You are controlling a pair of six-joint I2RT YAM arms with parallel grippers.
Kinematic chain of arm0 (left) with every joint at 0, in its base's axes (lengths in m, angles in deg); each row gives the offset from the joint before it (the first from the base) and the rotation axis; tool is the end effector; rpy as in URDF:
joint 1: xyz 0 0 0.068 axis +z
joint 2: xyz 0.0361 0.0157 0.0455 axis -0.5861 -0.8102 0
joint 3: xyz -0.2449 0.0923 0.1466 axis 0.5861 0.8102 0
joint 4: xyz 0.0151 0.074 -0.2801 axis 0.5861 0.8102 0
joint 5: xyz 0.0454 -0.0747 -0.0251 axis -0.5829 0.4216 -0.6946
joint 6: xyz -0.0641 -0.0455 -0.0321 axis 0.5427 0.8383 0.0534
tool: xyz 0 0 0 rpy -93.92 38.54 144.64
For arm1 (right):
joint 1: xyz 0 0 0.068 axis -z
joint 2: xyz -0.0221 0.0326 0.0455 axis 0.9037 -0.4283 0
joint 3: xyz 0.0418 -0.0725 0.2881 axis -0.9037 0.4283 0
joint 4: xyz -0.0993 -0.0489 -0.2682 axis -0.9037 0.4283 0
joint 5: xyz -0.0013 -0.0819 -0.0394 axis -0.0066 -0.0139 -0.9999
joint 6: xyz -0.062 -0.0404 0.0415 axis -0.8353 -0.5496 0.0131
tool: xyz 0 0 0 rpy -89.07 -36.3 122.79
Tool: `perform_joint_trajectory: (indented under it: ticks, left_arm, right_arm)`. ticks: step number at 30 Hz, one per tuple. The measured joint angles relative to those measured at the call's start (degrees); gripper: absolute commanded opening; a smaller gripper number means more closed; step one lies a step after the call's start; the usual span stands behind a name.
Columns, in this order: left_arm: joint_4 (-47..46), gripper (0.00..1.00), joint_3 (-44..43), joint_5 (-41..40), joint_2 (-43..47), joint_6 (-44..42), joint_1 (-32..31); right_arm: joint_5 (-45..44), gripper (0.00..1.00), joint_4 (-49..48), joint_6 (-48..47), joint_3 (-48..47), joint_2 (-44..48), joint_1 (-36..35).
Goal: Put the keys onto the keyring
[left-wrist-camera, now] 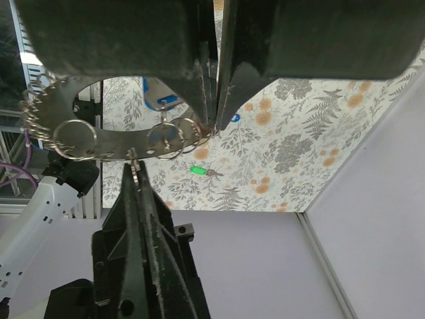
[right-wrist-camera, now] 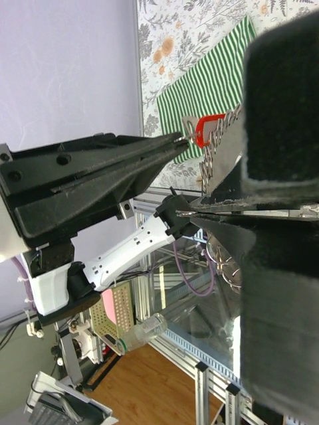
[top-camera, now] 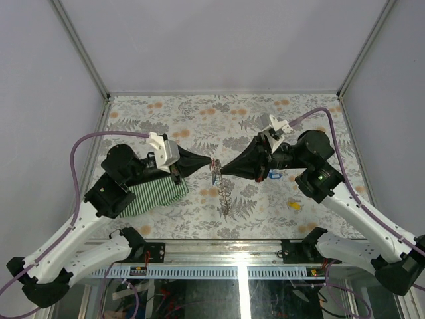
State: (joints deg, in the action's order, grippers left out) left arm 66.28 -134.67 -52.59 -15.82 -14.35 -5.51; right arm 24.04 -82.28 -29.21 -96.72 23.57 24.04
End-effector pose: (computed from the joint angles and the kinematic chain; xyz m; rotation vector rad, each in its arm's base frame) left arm 0.1328 -0.1715 0.4469 1.0602 1.1136 -0.8747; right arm 0.1458 0.2057 0.4619 -1.1025 1.0653 1.4934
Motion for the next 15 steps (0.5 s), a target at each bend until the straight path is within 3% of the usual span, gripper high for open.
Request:
perform_joint_trajectory:
  ticks: [15]
  left_arm:
    - [-0.1, 0.0, -0.3, 4.2, -1.7, 0.0, 0.0]
  right_arm:
    - [-6.6, 0.0, 7.5, -1.9, 0.0, -0.4, 0.1]
